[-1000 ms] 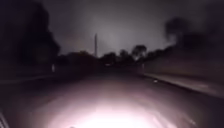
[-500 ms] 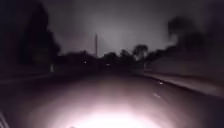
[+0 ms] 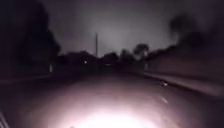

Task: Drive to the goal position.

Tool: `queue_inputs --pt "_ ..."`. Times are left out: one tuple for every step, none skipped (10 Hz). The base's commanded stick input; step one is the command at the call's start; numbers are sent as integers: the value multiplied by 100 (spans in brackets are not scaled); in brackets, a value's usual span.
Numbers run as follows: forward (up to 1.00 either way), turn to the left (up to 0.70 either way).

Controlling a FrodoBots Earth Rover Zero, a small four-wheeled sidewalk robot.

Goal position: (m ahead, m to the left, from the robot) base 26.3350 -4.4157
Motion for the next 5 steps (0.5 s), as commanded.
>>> queue_inputs --pt "70 0" --pt "70 0" --pt "70 0" --pt "70 0" --pt "70 0"
